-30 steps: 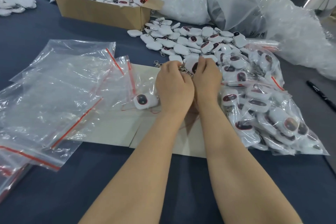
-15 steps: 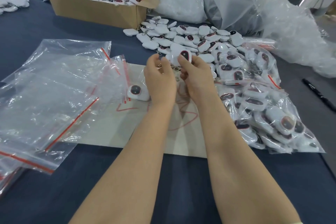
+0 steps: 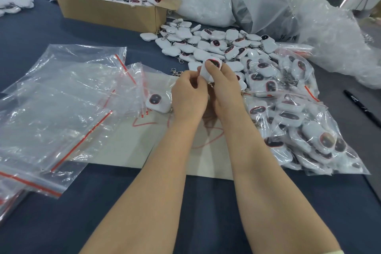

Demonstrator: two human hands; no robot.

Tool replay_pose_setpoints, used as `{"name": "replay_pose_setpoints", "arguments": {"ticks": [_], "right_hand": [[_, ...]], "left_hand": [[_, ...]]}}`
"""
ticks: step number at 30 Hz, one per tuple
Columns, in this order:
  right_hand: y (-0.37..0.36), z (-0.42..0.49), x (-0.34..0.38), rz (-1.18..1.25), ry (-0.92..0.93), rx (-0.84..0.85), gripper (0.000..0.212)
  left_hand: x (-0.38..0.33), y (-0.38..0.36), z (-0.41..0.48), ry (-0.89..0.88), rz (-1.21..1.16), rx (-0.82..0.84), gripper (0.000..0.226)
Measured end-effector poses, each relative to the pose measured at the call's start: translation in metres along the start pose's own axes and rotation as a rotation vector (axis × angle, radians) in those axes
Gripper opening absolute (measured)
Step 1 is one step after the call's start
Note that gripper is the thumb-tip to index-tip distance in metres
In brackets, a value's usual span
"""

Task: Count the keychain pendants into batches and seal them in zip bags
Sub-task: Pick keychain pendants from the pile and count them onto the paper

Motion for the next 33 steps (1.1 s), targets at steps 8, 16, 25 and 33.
{"name": "replay_pose_setpoints", "arguments": {"ticks": [8,16,25,33], "right_hand": [[0.003,0.006,-0.004,0.129,-0.045,-0.051,0.024],[0.004,0.003,0.001,0.223,-0.035,-0.010,0.015],[0.000,0.000,0.003,0.165,-0.019,0.064,0.029],[0.000,0.001,0.021,0.155,0.098,-0.010,0.024]], "left_hand": [[-0.010,0.002,-0.002,-0.078,0.277,0.062,0.021],[-0.008,0.019,0.007,0.044,0.924,0.238,0.042],[0.000,0.024,0.012,0.105,0.959,0.294,0.042],[-0.004,0.023,0.014,-0.052,0.806,0.061,0.025]]}}
Point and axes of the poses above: each hand's wrist, its own z-axis towards the middle knuckle, its own y-axis out of the back of the hand, x = y × z, the point moved 4 cm from there along z, towards the middle knuckle, and after that the axes turned 9 degrees about -z, right-handed, at the moved point
